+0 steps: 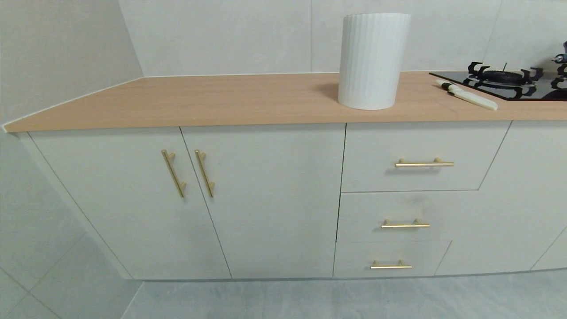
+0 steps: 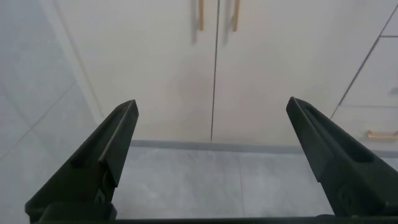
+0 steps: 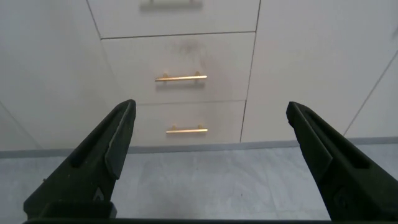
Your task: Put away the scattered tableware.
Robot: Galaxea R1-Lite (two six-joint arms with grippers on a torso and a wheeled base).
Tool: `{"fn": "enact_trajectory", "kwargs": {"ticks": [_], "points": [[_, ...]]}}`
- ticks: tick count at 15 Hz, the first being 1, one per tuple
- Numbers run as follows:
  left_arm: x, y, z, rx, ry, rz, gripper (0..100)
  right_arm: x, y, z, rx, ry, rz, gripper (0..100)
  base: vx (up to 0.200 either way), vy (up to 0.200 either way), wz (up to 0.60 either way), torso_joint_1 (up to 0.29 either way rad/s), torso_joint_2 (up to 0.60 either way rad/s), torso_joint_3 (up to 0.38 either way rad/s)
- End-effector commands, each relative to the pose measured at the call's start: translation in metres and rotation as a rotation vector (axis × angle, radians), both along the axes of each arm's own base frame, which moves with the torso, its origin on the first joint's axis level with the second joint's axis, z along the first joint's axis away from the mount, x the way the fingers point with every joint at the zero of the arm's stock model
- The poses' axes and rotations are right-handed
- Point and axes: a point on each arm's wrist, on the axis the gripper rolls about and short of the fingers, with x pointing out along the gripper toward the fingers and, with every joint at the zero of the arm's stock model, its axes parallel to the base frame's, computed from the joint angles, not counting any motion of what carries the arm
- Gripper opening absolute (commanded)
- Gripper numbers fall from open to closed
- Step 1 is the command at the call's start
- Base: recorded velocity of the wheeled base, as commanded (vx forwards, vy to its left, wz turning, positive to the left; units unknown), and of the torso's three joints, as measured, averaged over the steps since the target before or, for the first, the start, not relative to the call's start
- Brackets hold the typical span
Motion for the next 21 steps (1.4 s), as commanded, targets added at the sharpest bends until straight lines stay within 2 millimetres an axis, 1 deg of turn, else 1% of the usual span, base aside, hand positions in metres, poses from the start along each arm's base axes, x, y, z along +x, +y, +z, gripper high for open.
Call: {"fn": "enact_trajectory", "kwargs": {"ticks": [1, 15, 21], "points": [[0.0000, 0.0000, 0.0000, -0.001, 0.000, 0.001, 100, 0.0002, 0.0000, 0.0000, 0.000, 0.002, -0.001, 100, 0.200, 0.000, 0.00, 0.002, 0.00, -0.002], [0.0000, 0.0000, 0.0000, -0.001, 0.000, 0.001, 100, 0.0002, 0.0000, 0.0000, 0.000, 0.002, 0.002, 100, 0.200, 0.000, 0.00, 0.002, 0.00, 0.002], [0.0000, 0.0000, 0.0000, -0.001, 0.000, 0.001, 100, 0.0002, 0.0000, 0.0000, 0.000, 0.002, -0.001, 100, 0.000, 0.000, 0.00, 0.000, 0.00, 0.000]]}}
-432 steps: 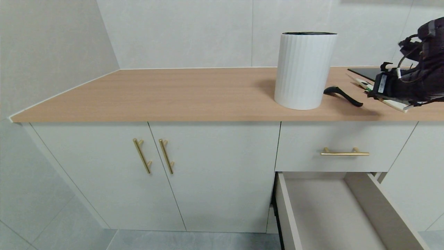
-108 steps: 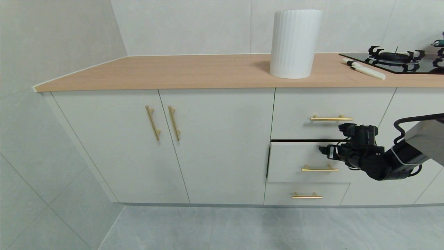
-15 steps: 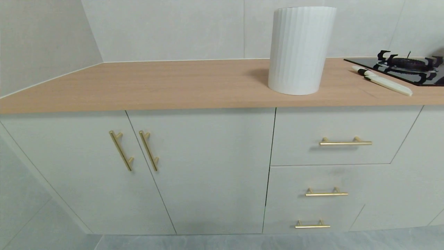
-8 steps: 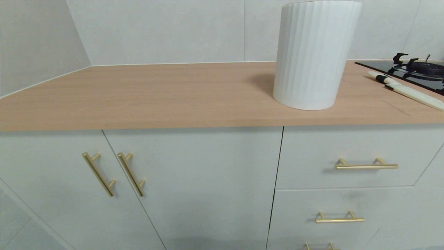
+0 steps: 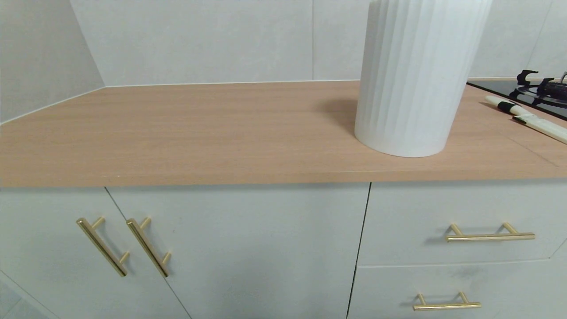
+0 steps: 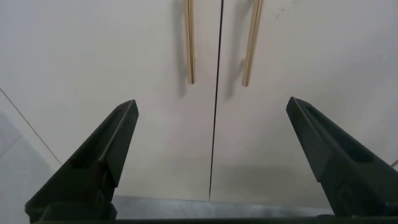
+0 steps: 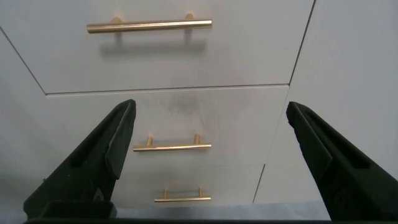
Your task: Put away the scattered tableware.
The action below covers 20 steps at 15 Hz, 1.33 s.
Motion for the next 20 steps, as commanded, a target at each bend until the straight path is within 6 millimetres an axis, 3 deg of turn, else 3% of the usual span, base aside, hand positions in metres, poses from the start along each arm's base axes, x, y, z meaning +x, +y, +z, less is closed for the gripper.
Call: {"fn": "enact_trajectory", "kwargs": {"ticks": [1, 12, 20], "points": [[0.0000, 0.0000, 0.0000, 0.001, 0.000, 0.001, 100, 0.0001, 0.0000, 0.0000, 0.000, 0.001, 0.001, 100, 0.000, 0.000, 0.00, 0.000, 0.00, 0.000], [0.0000, 0.0000, 0.0000, 0.001, 0.000, 0.001, 100, 0.0001, 0.0000, 0.0000, 0.000, 0.001, 0.001, 100, 0.000, -0.200, 0.00, 0.003, 0.00, 0.003], [0.0000, 0.0000, 0.0000, -0.001, 0.000, 0.001, 100, 0.0001, 0.0000, 0.0000, 0.000, 0.001, 0.001, 100, 0.000, 0.000, 0.00, 0.000, 0.00, 0.000]]}}
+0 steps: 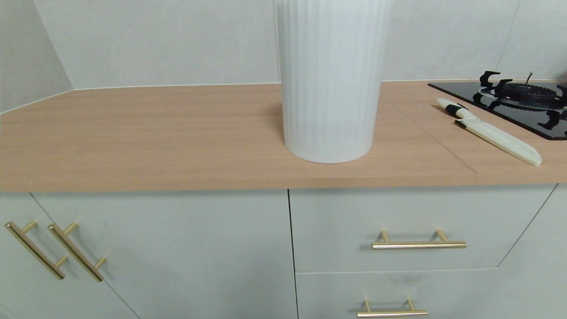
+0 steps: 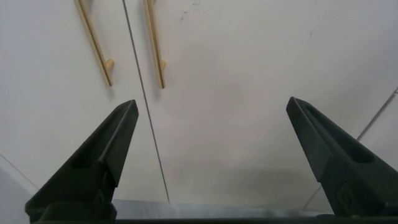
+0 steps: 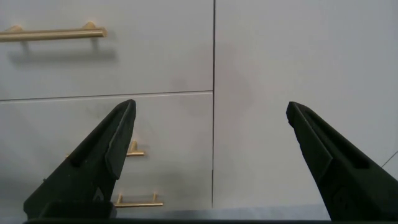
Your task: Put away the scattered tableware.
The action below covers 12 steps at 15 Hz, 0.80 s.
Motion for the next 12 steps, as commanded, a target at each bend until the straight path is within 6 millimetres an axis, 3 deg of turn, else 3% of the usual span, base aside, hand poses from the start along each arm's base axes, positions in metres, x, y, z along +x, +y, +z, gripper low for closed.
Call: {"fn": "enact_trajectory", "kwargs": {"ticks": [1, 7, 12], "points": [[0.0000, 0.0000, 0.0000, 0.000, 0.000, 0.000, 100, 0.0001, 0.0000, -0.0001, 0.000, 0.002, 0.000, 100, 0.000, 0.000, 0.00, 0.000, 0.00, 0.000], [0.0000, 0.0000, 0.0000, 0.000, 0.000, 0.000, 100, 0.0001, 0.0000, -0.0001, 0.000, 0.002, -0.001, 100, 0.000, 0.000, 0.00, 0.000, -0.01, -0.006], [0.0000, 0.0000, 0.0000, 0.000, 0.000, 0.000, 100, 0.0001, 0.0000, -0.0001, 0.000, 0.002, 0.000, 100, 0.000, 0.000, 0.00, 0.034, -0.31, -0.310]]}}
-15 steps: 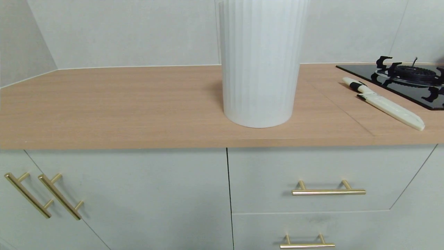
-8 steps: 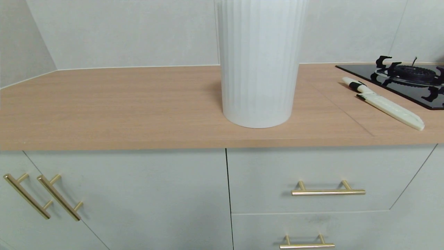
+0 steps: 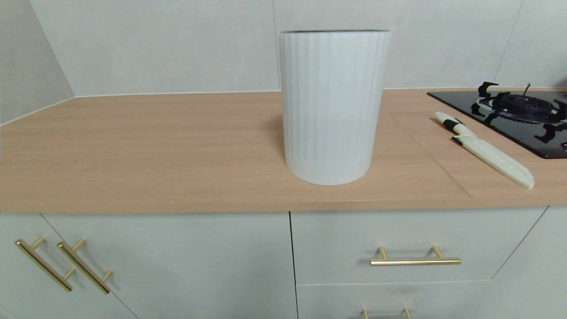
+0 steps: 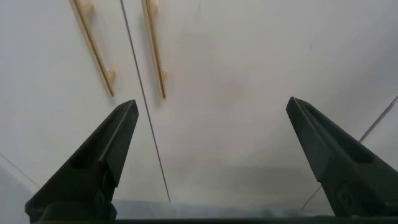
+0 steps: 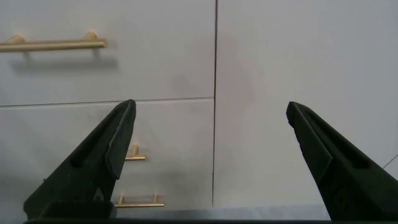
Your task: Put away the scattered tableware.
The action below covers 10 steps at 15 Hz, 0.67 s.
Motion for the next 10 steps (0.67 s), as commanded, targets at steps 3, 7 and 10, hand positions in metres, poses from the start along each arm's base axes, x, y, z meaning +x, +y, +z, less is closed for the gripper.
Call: {"fn": "enact_trajectory", "kwargs": {"ticks": [3, 7, 10], "points": [[0.0000, 0.0000, -0.0001, 0.000, 0.001, 0.000, 100, 0.0001, 0.0000, 0.0000, 0.001, 0.001, 0.000, 100, 0.000, 0.000, 0.00, 0.098, -0.51, -0.346], [0.0000, 0.0000, -0.0001, 0.000, 0.001, 0.000, 100, 0.0001, 0.0000, 0.0000, 0.001, 0.001, 0.000, 100, 0.000, 0.000, 0.00, 0.129, -0.47, -0.329], [0.0000, 0.0000, -0.0001, 0.000, 0.001, 0.000, 100, 0.0001, 0.0000, 0.0000, 0.001, 0.001, 0.003, 100, 0.000, 0.000, 0.00, 0.165, -0.47, -0.320]]}}
